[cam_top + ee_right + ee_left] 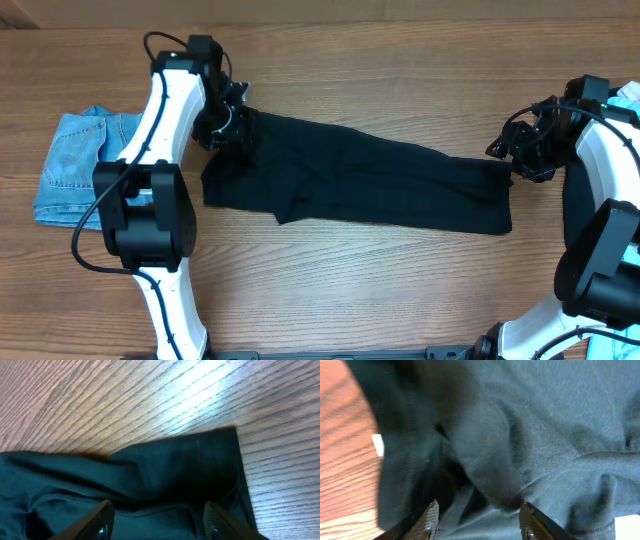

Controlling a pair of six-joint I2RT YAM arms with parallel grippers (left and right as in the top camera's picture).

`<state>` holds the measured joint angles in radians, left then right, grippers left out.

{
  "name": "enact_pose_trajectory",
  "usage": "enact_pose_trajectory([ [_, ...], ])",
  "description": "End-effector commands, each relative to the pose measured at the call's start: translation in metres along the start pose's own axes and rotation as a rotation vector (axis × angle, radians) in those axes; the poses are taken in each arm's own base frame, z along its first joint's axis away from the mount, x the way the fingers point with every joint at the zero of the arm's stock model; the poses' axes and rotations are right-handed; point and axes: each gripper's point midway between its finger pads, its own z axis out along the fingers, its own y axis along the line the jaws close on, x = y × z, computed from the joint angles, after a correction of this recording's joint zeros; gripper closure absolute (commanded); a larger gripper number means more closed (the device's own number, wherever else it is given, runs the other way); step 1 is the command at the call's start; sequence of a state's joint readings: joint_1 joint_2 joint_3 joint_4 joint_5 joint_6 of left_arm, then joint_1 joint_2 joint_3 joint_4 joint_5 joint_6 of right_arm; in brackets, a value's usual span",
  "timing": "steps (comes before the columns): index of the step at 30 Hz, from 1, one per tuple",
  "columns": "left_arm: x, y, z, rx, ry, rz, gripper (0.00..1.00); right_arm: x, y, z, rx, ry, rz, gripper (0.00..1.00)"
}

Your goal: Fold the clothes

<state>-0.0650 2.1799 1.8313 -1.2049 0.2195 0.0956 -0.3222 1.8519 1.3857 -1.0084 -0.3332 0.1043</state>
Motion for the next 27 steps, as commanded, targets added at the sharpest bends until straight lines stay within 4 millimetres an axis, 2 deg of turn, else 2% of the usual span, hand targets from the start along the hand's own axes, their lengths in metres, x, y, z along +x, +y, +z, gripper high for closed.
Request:
enact_pose_trajectory([
  [1,-0.001,-0.011,0.009,0.043,-0.015,0.0,0.62,-0.004,0.004,-0.012,-0.011,-0.04,-0.009,0.39],
  [3,-0.007,-0.011,0.009,0.042,-0.038,-0.01,0.71,-0.004,0.004,-0.012,-0.011,-0.039,-0.009,0.39],
  [5,-0.01,-0.011,0.009,0.042,-0.053,-0.006,0.75,-0.004,0.004,-0.012,-0.01,-0.039,-0.009,0.39],
  [8,-0.016,-0.01,0.009,0.039,-0.076,-0.02,0.96,-0.004,0.004,-0.012,-0.01,-0.039,-0.009,0.39],
  [13,-0.028,-0.007,0.002,0.036,-0.123,-0.062,0.96,-0.005,0.004,-0.012,-0.011,-0.04,-0.01,0.39],
  [19,-0.054,0.007,-0.026,0.029,-0.233,-0.105,0.96,-0.005,0.004,-0.012,-0.011,-0.043,-0.011,0.39],
  [24,-0.068,0.01,-0.03,0.028,-0.294,-0.11,0.96,-0.005,0.004,-0.012,-0.011,-0.043,-0.011,0.39],
  [27,-0.068,0.01,-0.03,0.029,-0.292,-0.117,0.94,-0.005,0.002,-0.012,0.0,-0.044,-0.01,0.38],
])
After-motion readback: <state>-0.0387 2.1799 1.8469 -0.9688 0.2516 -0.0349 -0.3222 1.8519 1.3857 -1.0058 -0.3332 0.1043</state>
